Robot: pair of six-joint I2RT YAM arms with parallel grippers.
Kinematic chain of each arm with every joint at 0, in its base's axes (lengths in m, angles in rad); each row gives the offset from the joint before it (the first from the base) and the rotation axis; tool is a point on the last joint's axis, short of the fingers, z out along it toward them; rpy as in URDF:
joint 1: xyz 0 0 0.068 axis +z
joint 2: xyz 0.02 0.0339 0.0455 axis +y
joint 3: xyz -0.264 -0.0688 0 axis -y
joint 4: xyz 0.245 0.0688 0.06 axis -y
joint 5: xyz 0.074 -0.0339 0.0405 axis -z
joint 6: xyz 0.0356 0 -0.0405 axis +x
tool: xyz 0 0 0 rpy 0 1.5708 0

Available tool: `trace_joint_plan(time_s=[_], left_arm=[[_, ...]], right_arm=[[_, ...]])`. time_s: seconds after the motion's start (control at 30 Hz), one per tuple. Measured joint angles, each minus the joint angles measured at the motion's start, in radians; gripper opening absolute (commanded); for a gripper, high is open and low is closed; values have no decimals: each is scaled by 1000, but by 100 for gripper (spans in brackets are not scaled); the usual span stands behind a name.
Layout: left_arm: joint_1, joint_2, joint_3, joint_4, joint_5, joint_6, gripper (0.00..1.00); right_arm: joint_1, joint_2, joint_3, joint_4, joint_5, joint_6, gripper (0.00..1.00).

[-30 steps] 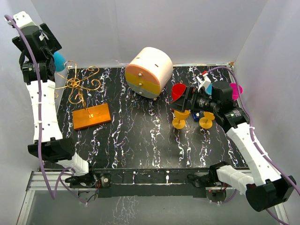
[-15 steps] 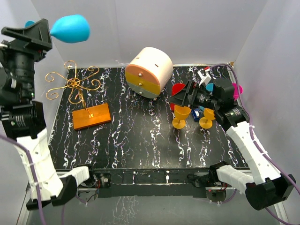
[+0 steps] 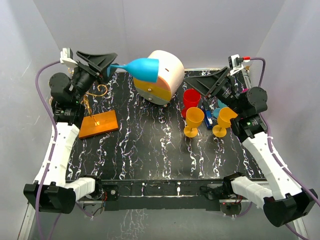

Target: Take the wine glass off the wine glass rack

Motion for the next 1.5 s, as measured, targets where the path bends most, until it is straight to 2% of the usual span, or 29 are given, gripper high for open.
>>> trace_joint_plan(time_s=[0.13, 0.3, 0.53, 0.57, 0.7, 0.8, 0.83, 0.93, 1.0, 1.13, 1.27, 1.5], left_arm=[[-42, -74, -94, 51, 34, -45, 57], [-73, -169, -164, 114, 66, -75, 57], [-82, -189, -201, 98, 74, -53, 56], [-83, -190, -206, 86, 73, -47, 56], [-86, -201, -227, 56, 73, -28, 56], [-86, -210, -232, 32, 73, -13, 65], [-86, -213, -232, 24, 73, -2, 69], [-89, -217, -232, -18, 79, 16, 92], [-93, -218, -232, -45, 82, 44, 98], [-92, -226, -196, -153, 69, 125, 99], [-92, -238, -105, -341, 16, 262, 99], [-92, -294, 33, -613, -137, 488, 99]], right_arm=[[62, 6, 0, 79, 59, 50, 95], [198, 66, 0, 105, 124, 56, 90], [369, 152, 9, 100, 195, 18, 69], [381, 159, 13, 99, 201, 11, 64], [412, 167, 19, 84, 226, -15, 31], [418, 163, 23, 53, 251, -35, 5], [419, 159, 23, 40, 260, -42, 0], [428, 135, 23, 14, 270, -48, 0], [433, 103, 22, -20, 292, -66, 0], [423, 48, 19, -126, 360, -114, 0], [423, 10, 17, -278, 409, -189, 0], [422, 49, 39, -624, 390, -384, 0]])
